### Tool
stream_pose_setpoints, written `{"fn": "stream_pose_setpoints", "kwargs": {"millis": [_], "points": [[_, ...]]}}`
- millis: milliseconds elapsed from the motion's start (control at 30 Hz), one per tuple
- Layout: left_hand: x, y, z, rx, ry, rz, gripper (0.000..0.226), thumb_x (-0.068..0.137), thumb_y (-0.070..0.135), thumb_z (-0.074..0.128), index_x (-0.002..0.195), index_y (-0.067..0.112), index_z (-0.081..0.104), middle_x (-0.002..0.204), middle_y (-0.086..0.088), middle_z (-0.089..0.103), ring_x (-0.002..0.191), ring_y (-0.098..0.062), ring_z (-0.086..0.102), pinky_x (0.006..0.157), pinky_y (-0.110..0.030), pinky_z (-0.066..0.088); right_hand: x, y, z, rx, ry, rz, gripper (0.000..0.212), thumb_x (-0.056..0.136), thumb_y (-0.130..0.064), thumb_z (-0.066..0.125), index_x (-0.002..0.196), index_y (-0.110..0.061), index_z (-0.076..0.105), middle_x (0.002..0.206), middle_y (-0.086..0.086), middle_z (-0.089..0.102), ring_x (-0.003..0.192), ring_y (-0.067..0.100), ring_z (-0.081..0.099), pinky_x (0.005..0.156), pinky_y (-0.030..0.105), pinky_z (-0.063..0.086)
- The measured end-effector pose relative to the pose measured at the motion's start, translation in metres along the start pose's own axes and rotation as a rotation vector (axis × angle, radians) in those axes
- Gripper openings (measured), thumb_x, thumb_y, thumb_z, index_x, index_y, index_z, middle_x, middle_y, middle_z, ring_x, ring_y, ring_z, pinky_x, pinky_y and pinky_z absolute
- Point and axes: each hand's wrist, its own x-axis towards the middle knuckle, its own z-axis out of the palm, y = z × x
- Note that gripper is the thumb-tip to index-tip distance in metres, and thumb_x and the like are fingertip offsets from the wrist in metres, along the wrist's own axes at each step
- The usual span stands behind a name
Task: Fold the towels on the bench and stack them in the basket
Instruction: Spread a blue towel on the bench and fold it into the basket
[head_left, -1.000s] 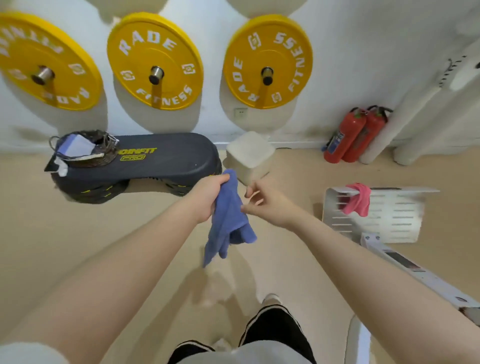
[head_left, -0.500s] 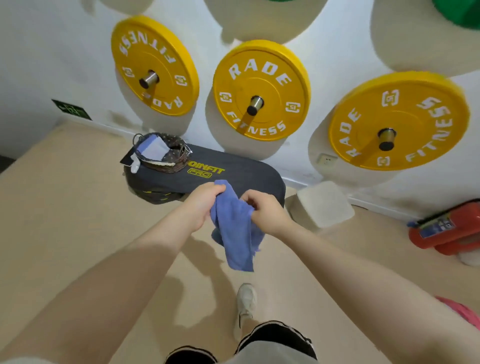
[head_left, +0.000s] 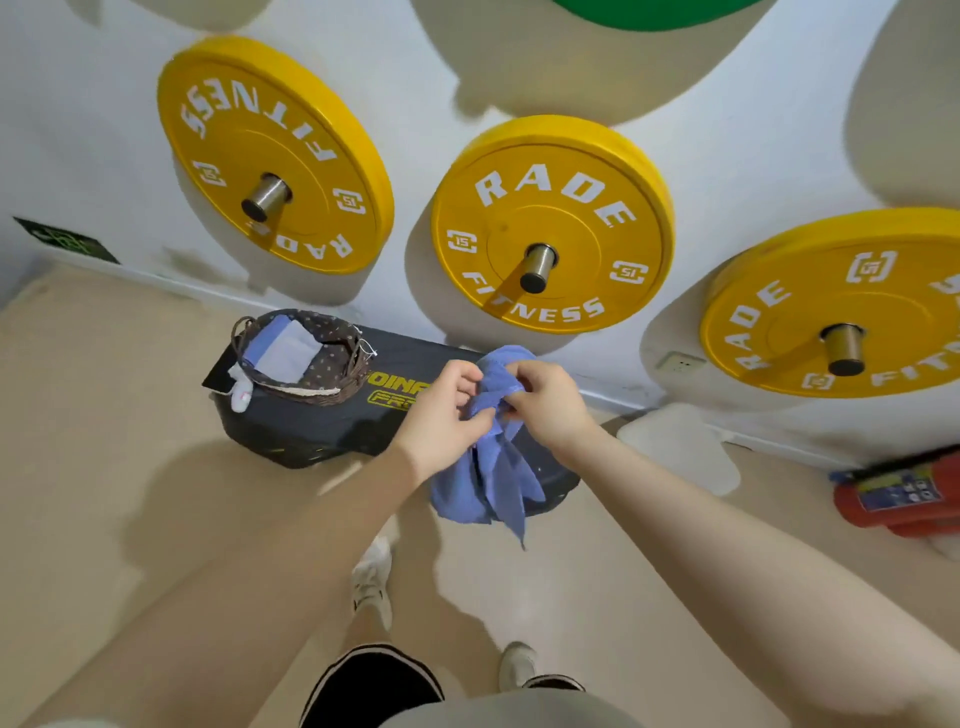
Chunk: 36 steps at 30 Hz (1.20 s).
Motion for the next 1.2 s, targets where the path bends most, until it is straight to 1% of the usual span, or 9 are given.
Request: {"fn": "stream_pose_setpoints", "kwargs": {"millis": [100, 200, 333, 467, 633, 733, 933, 1067, 1200], "points": [[0.046, -0.003, -0.042, 0.088, -0.151, 0.031, 0.015, 0.084, 0.007, 0.059, 0.088, 0.021, 0.052, 0.081, 0.004, 0.057, 0.075, -0.013, 0.054, 0.073, -0.024, 0.045, 0.034, -0.018, 0.001, -0.173, 0.031, -0.08, 0.02, 0.087, -0.004, 0.05, 0.074, 0.01, 0.052, 0.067, 0.022, 0.051, 0.063, 0.023, 0.039, 0.059, 0.034, 0.029], [0.083, -0.006, -0.087, 0.134, -0.286, -0.003, 0.02, 0.084, 0.003, 0.048, 0.077, 0.021, 0.053, 0.074, -0.002, 0.055, 0.067, -0.016, 0.047, 0.063, -0.027, 0.037, 0.057, -0.04, 0.009, -0.295, -0.066, -0.155, 0.02, 0.091, -0.01, 0.05, 0.081, 0.005, 0.059, 0.078, 0.021, 0.06, 0.071, 0.027, 0.048, 0.064, 0.04, 0.038], [0.113, -0.004, -0.13, 0.097, -0.374, -0.032, 0.021, 0.077, 0.005, 0.038, 0.07, 0.02, 0.052, 0.071, -0.009, 0.049, 0.069, -0.015, 0.042, 0.065, -0.029, 0.031, 0.072, -0.066, 0.019, 0.013, -0.188, -0.045, 0.023, 0.095, -0.014, 0.047, 0.075, -0.017, 0.057, 0.073, 0.002, 0.055, 0.07, 0.014, 0.045, 0.066, 0.03, 0.037], [0.121, 0.002, -0.147, 0.058, -0.427, -0.053, 0.012, 0.075, 0.02, 0.04, 0.065, 0.022, 0.045, 0.062, 0.002, 0.043, 0.063, -0.013, 0.039, 0.06, -0.028, 0.029, 0.076, -0.074, 0.039, 0.144, -0.068, -0.006, 0.024, 0.096, -0.017, 0.047, 0.073, -0.012, 0.051, 0.065, -0.002, 0.047, 0.059, 0.006, 0.04, 0.059, 0.024, 0.034], [0.132, -0.01, -0.153, 0.249, -0.394, 0.075, 0.021, 0.09, 0.017, 0.05, 0.07, 0.017, 0.047, 0.064, 0.001, 0.045, 0.063, -0.013, 0.039, 0.06, -0.025, 0.031, 0.076, -0.07, 0.033, -0.667, 0.003, -0.228, 0.032, 0.089, -0.041, 0.057, 0.088, -0.009, 0.059, 0.078, 0.007, 0.061, 0.07, 0.025, 0.054, 0.057, 0.032, 0.032], [0.128, -0.016, -0.154, 0.276, -0.394, 0.102, 0.016, 0.092, 0.017, 0.049, 0.078, 0.009, 0.049, 0.062, -0.003, 0.041, 0.057, -0.015, 0.036, 0.053, -0.025, 0.03, 0.072, -0.063, 0.036, -0.86, 0.066, -0.304, 0.032, 0.094, -0.033, 0.046, 0.1, -0.006, 0.061, 0.097, 0.015, 0.061, 0.083, 0.037, 0.06, 0.06, 0.033, 0.03], [0.118, -0.032, -0.145, 0.301, -0.28, 0.182, 0.013, 0.092, 0.022, 0.053, 0.081, 0.016, 0.054, 0.074, -0.005, 0.056, 0.066, -0.014, 0.046, 0.057, -0.012, 0.034, 0.063, -0.033, 0.038, -0.465, 0.037, -0.005, 0.018, 0.094, -0.021, 0.049, 0.087, -0.008, 0.058, 0.081, 0.01, 0.055, 0.078, 0.028, 0.049, 0.064, 0.032, 0.03], [0.112, -0.067, -0.148, 0.731, -0.438, 0.211, 0.024, 0.09, 0.035, 0.054, 0.081, 0.014, 0.061, 0.072, -0.001, 0.053, 0.078, -0.026, 0.053, 0.073, -0.036, 0.044, 0.04, 0.002, 0.047, -0.395, -0.119, 0.086, 0.021, 0.098, -0.021, 0.043, 0.097, -0.007, 0.059, 0.081, 0.002, 0.052, 0.077, 0.021, 0.045, 0.062, 0.026, 0.027], [0.108, -0.087, -0.143, 0.885, -0.471, 0.199, 0.032, 0.094, 0.035, 0.048, 0.09, 0.007, 0.063, 0.082, -0.004, 0.05, 0.084, -0.026, 0.051, 0.079, -0.037, 0.043, 0.041, 0.019, 0.051, -0.353, -0.148, 0.056, 0.021, 0.096, -0.026, 0.046, 0.079, -0.016, 0.05, 0.063, -0.004, 0.049, 0.067, 0.019, 0.046, 0.06, 0.026, 0.03]]}}
